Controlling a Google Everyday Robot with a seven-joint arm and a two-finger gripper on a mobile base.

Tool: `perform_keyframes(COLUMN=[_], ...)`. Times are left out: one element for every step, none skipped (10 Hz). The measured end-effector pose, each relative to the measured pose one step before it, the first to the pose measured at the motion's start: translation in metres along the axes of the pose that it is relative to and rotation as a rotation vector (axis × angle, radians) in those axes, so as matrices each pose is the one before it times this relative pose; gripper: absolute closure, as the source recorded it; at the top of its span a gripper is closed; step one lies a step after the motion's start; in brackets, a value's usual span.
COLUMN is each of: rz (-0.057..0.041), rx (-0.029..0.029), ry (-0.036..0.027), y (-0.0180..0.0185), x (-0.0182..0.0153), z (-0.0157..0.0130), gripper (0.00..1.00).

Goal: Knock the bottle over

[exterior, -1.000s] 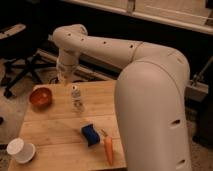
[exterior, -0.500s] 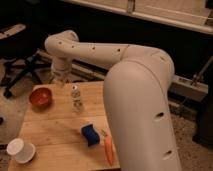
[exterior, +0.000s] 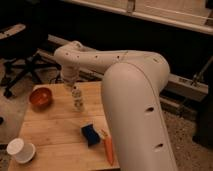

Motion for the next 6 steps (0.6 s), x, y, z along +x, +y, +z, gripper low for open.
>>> perform_keyframes(rz=[0.03463, 0.0693, 0.06699, 0.04854, 0.05228, 0.02983], rx=[-0.0052, 0.00001, -0.00026, -0.0037, -0.00417, -0.0019], ry=[0.0227, 0.00669, -0.0139, -0.02368, -0.02378, -0.01687], y=[-0.00543, -0.0102, -0.00897, -0.00483, -0.00426, -0.00184], x=[0.02728, 0.0433, 0.03724, 0.02291, 0.02493, 0.01331], z=[0.0076, 0.00048, -0.0073, -0.00888, -0.00872, -0.00635], gripper=[1.0, 1.0, 0.96, 0.95, 0.95, 0.95])
